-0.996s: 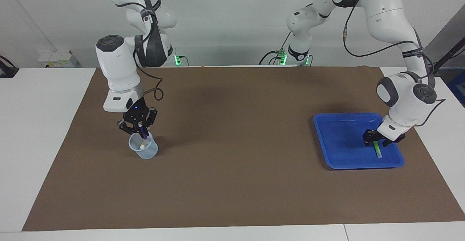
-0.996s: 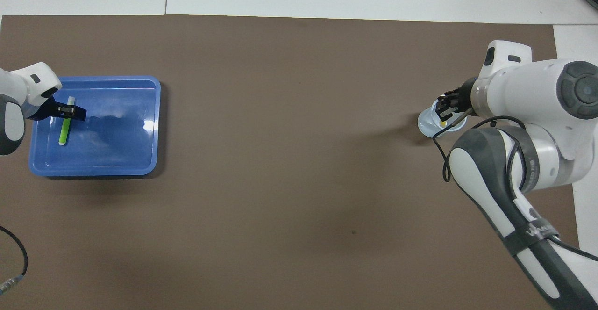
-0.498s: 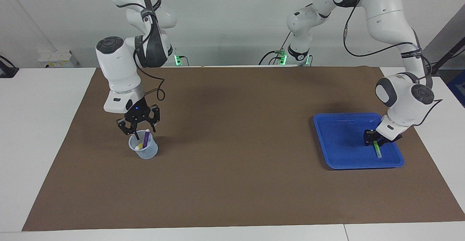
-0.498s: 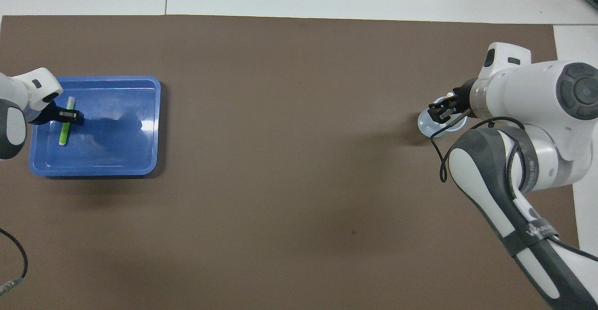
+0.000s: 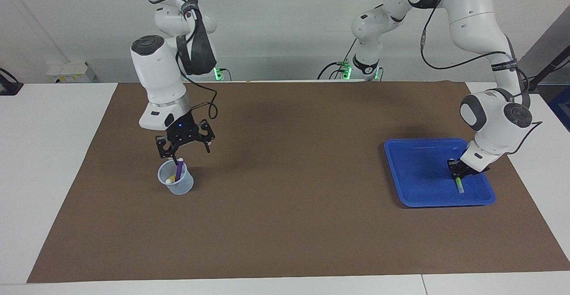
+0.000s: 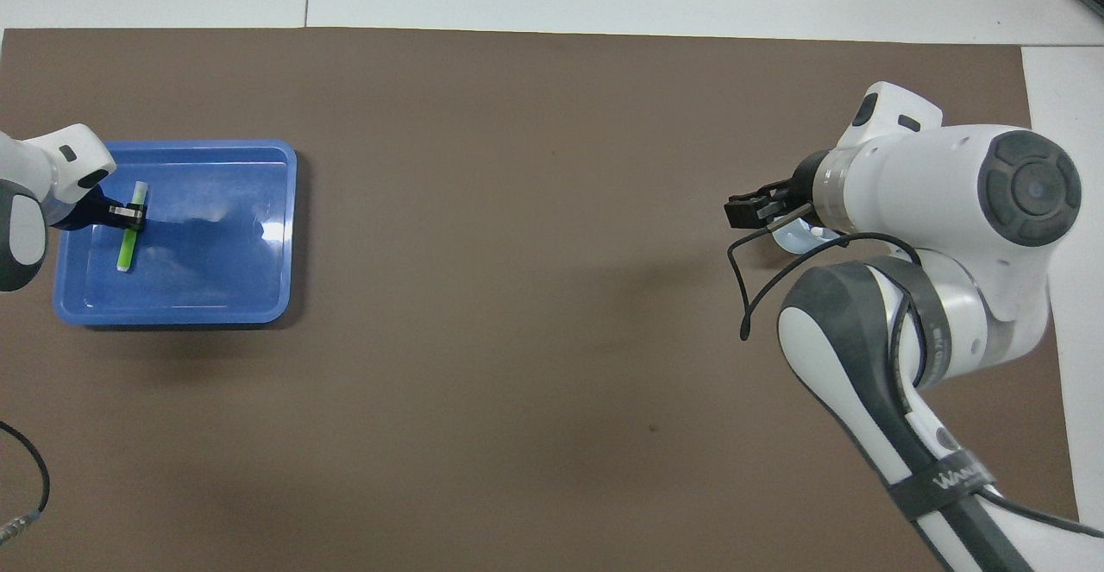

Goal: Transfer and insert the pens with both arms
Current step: 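Lift the green pen with the left gripper while the right gripper approaches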

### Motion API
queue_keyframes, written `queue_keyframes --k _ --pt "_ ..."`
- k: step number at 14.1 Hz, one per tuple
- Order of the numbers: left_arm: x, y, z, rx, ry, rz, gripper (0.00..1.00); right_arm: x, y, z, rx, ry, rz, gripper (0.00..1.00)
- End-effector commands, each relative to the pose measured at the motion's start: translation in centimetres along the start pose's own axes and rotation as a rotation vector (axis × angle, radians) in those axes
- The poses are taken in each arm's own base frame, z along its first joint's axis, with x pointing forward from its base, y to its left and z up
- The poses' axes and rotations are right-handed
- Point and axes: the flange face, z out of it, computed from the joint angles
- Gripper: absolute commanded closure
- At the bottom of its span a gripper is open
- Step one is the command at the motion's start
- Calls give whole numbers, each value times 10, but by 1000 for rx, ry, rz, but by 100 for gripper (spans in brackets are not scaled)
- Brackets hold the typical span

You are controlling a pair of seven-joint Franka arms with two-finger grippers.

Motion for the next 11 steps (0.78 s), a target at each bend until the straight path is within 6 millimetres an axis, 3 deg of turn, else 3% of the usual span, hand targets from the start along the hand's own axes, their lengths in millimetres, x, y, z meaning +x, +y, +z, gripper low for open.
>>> queue_keyframes --k 1,5,8,11 --pt "3 -1 -21 -49 -67 -13 100 -1 -15 -8 92 10 169 0" --pt "2 10 -26 -83 -100 -15 100 4 -50 -9 181 1 386 0" --pt "1 20 -31 -235 -109 -108 100 7 -83 -11 244 -14 543 0" --pt "0 34 -40 -261 -141 -154 100 8 -114 -13 295 -37 688 0"
